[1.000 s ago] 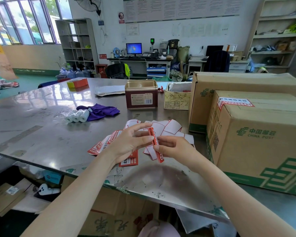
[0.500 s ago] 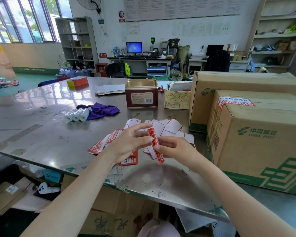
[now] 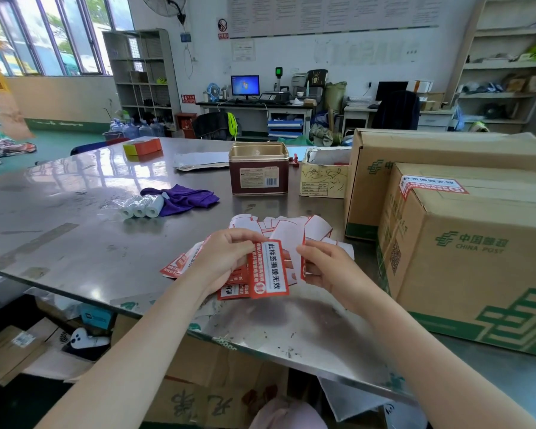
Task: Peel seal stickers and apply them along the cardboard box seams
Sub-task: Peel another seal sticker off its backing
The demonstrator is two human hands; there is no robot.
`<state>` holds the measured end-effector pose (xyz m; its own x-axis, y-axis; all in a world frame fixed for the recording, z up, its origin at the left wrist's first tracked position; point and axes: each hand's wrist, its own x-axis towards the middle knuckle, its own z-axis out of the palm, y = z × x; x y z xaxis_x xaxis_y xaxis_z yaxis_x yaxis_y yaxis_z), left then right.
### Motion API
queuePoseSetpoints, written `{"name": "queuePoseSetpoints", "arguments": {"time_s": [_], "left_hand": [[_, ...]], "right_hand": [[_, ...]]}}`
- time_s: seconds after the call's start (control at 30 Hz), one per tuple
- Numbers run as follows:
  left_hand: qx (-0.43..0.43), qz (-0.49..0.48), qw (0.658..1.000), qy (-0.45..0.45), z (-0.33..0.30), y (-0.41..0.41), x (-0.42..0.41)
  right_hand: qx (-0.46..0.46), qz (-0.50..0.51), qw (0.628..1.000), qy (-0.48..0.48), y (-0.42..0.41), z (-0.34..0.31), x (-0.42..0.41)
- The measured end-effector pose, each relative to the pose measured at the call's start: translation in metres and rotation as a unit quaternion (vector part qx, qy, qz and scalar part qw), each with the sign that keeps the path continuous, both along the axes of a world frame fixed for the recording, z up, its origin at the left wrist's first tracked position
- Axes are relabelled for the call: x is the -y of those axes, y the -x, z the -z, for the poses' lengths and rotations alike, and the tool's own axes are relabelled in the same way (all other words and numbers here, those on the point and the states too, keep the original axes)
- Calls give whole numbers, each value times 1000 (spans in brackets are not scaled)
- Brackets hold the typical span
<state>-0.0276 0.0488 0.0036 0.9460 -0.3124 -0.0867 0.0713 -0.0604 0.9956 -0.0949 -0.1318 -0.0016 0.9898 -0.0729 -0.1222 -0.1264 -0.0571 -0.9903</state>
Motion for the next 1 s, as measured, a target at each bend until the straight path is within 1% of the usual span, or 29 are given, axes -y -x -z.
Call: {"name": "queuePoseSetpoints", "arguments": {"time_s": [0.07, 0.17, 0.23, 0.3, 0.43, 0.57, 0.6, 0.67, 0.7, 0.73, 0.77, 0.8, 0.83, 0.9, 0.93, 1.0], "left_hand": [[-5, -22, 999, -37, 2, -6, -2], [-7, -75, 995, -70, 0, -15, -5], [26, -142, 982, -119, -3, -23, -12], [83, -184, 962, -184, -4, -32, -22], [148, -183, 922, -306, 2, -46, -37], [172, -139, 890, -397, 9, -54, -37], [185, -126, 873, -433, 9, -53, -35], [248, -136, 818, -501, 7, -49, -27], [288, -153, 805, -496, 6, -45, -21], [317, -159, 812, -464, 3, -39, -12], [339, -150, 832, -413, 0, -32, -1], [340, -120, 860, -362, -3, -25, 12], [324, -78, 887, -319, -4, -17, 26], [258, -11, 937, -233, -2, -7, 51], [221, 5, 956, -195, 2, -6, 60], [162, 19, 979, -119, 11, -8, 71]], "right_hand": [[-4, 21, 1000, -15, -3, 1, -2], [-2, 55, 998, 20, -6, 0, -4], [7, 59, 997, 54, -5, 0, -2], [21, 50, 993, 107, -4, 2, 0], [40, 50, 979, 191, -7, 9, 2], [67, 57, 954, 287, -6, 14, 3], [74, 58, 946, 311, -5, 15, 3], [89, 62, 927, 358, -5, 17, 5], [96, 67, 919, 376, -6, 18, 7], [102, 70, 914, 386, -6, 20, 9], [107, 72, 910, 394, -6, 22, 12], [112, 74, 905, 404, -7, 23, 14], [118, 79, 899, 415, -7, 26, 16], [136, 90, 886, 434, -8, 28, 20], [146, 96, 883, 436, -9, 30, 22], [168, 88, 872, 452, -11, 31, 25]]}}
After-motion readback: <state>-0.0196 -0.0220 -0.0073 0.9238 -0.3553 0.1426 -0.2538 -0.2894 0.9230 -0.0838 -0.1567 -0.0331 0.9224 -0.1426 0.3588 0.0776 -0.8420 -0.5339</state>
